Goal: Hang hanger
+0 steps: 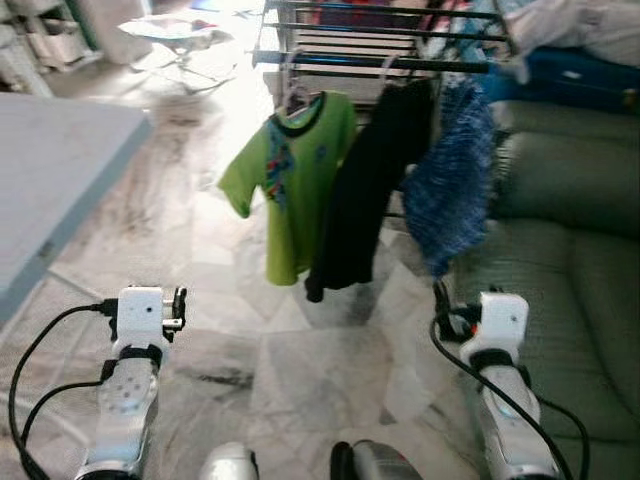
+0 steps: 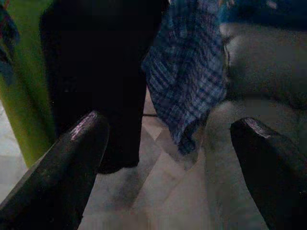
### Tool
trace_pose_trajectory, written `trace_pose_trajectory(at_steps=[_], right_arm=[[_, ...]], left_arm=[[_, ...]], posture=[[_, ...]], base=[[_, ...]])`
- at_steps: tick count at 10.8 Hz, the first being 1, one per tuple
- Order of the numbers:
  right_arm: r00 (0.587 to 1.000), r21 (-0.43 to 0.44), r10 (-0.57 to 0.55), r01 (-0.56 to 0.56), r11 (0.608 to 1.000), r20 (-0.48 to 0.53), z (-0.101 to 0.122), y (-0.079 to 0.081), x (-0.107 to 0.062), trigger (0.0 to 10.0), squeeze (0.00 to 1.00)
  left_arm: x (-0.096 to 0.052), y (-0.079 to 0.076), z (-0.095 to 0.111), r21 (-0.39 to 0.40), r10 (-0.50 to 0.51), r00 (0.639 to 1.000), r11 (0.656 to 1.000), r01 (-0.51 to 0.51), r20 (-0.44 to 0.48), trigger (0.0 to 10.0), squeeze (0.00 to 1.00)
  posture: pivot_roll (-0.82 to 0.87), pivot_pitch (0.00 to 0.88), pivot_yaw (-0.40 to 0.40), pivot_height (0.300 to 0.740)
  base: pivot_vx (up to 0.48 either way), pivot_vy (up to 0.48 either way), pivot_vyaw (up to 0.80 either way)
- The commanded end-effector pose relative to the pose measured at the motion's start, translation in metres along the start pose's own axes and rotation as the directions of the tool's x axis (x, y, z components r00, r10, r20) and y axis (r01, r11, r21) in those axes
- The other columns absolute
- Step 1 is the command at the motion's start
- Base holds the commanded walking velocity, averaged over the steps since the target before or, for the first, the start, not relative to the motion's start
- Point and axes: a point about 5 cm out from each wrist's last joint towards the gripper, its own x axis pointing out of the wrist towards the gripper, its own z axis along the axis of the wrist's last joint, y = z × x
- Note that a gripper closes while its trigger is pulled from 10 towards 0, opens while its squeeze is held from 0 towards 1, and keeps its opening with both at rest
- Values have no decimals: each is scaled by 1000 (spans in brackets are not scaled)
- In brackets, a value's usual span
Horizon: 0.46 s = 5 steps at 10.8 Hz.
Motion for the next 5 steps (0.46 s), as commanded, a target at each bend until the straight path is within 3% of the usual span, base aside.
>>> trace_pose_trajectory(at_steps=[1, 3, 4, 5], right_arm=[[999, 11, -26, 26, 1000, -26, -8, -4, -5, 10000, 0], [999, -11, 40, -40, 999, 13, 2, 9, 0, 10000, 0], [997, -28, 65, -64, 998, 29, 7, 7, 4, 10000, 0], [998, -38, 60, -59, 998, 20, 8, -3, 8, 10000, 0]], left_arm=[[-1, 3, 3, 20, -15, 1000, 1000, 15, 6, 10000, 0], [11, 12, 24, 16, 7, 997, 1000, -8, 83, 10000, 0], [12, 11, 28, 5, 10, 996, 1000, -11, 91, 10000, 0], [7, 6, 25, 39, -47, 995, 998, 44, 84, 10000, 0]], posture=[[24, 76, 37, 740], [17, 106, 38, 740], [25, 128, 17, 740], [24, 140, 12, 740]], base=[[0, 0, 0], [0, 0, 0], [0, 251, 0], [0, 480, 0]])
